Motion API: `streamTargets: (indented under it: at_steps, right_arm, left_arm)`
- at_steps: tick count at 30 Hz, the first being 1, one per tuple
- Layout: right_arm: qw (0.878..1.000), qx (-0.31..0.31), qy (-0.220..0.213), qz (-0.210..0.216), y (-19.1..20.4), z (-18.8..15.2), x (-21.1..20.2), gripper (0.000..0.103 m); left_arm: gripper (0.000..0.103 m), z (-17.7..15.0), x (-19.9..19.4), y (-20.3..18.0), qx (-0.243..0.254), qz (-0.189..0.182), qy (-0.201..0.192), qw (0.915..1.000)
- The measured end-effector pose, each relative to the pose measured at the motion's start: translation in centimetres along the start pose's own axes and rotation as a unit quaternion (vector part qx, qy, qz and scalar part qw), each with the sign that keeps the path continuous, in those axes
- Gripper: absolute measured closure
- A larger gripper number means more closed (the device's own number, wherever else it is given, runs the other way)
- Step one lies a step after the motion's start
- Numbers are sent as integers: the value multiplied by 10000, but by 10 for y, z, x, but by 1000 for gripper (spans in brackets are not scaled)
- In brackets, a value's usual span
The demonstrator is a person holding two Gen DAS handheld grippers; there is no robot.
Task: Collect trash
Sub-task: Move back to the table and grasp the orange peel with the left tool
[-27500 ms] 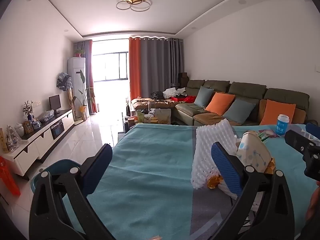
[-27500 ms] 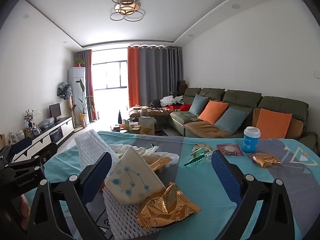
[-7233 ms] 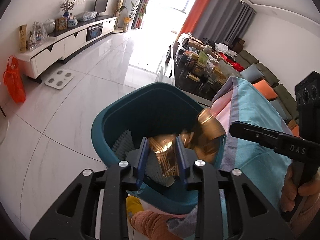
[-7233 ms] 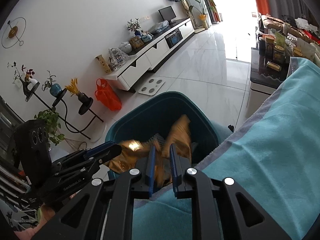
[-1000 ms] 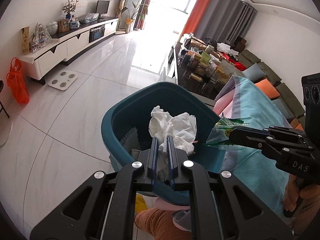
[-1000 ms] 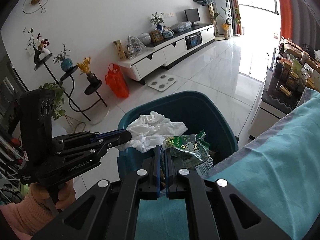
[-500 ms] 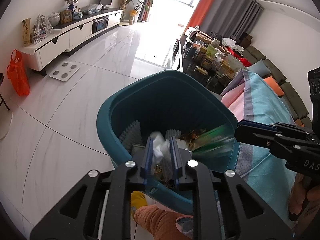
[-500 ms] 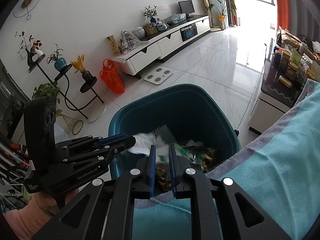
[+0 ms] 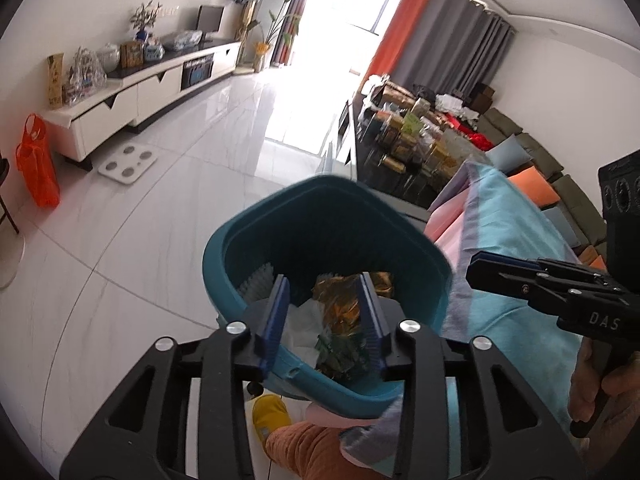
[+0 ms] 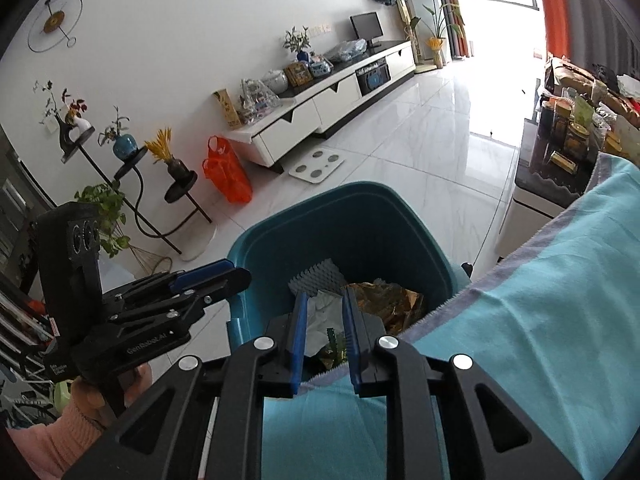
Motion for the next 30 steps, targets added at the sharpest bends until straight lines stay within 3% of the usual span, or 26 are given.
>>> streamTargets:
  at_steps: [4,7,14,22,30]
  right_arm:
    - [9997,21,-224,54,-6,-7,-25,83]
    - [9988,50,-481,12,-14,-14,-54,82]
    - [9942,312,-988,-293,-46,-39,-118,81]
    - [9804,884,-1512,-899,-103,-81,-191,81]
    - [9602,1505,-1823,-1489,-153,-122,-240,81]
  left_arm:
    - [54,6,-22,-17,200,-164,-255,9993]
    - [51,11,-33,-37,388,-369,-381,9978]
    - [45,3,-44,-128,1212,-1054,-432,9861]
    - [43,-28,-34,-242,2139,-1850,-85,9591]
    - [43,-69,-22,-323,2731,-2355,305,9322]
Point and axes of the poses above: each gripper's, at about its wrist camera, not at the fingertips, and x roughly the way its jaws point, y to its left, z to its top, the point moved 5 cm from there along x, roughly the way its jaws point, and after that the axes turned 4 degrees about x, right-handed, at the moved point
